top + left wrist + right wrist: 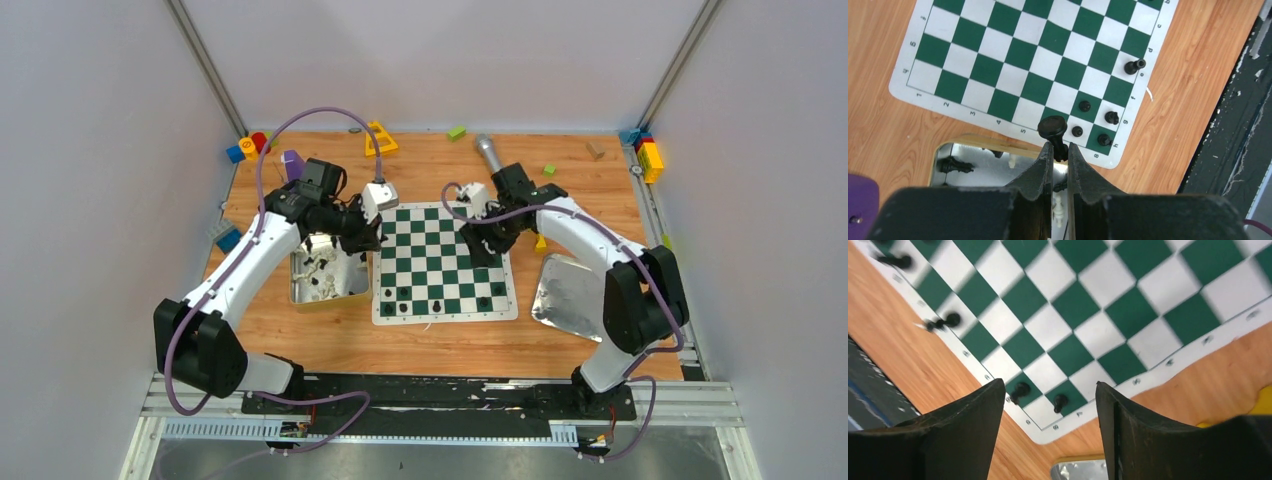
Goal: Set up the chess pieces on the board
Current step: Place the chess piece on the chessboard, then adjust the chess piece.
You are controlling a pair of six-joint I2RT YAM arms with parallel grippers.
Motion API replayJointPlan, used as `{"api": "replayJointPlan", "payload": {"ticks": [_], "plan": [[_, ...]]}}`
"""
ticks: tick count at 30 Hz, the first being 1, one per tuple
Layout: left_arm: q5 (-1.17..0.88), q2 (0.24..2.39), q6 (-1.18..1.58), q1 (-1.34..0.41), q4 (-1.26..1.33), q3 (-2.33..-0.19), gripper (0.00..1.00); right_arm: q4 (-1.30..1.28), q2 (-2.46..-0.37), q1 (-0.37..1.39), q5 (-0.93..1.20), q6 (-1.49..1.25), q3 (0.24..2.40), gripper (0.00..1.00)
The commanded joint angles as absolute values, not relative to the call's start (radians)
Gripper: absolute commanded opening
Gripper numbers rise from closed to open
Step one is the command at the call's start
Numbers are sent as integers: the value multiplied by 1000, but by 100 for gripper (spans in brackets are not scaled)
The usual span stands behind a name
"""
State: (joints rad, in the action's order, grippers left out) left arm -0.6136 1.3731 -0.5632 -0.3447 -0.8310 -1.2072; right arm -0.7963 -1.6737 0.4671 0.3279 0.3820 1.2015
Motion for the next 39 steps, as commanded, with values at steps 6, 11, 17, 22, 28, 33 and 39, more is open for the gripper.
{"api": "replayJointPlan", "payload": {"ticks": [6,11,17,22,28,33,39], "plan": [[-686,1365,-569,-446,-724,-1260,17,-705,-1682,397,921,192,1535,72],[-643,1394,-529,-508,-689,-1301,17,-657,-1777,397,1107,71,1619,74],[-598,1426,-510,-552,-684,-1331,17,-640,-1838,413,1184,35,1654,74],[-570,1443,-506,-568,-684,-1338,17,-638,-1852,438,1189,35,1650,72],[-552,1456,-506,-581,-686,-1339,16,-638,-1876,461,1192,34,1656,64],[-543,1466,-505,-589,-691,-1345,16,-639,-1895,481,1166,33,1656,61],[-536,1471,-507,-598,-696,-1353,16,-640,-1912,492,1142,34,1662,52]]}}
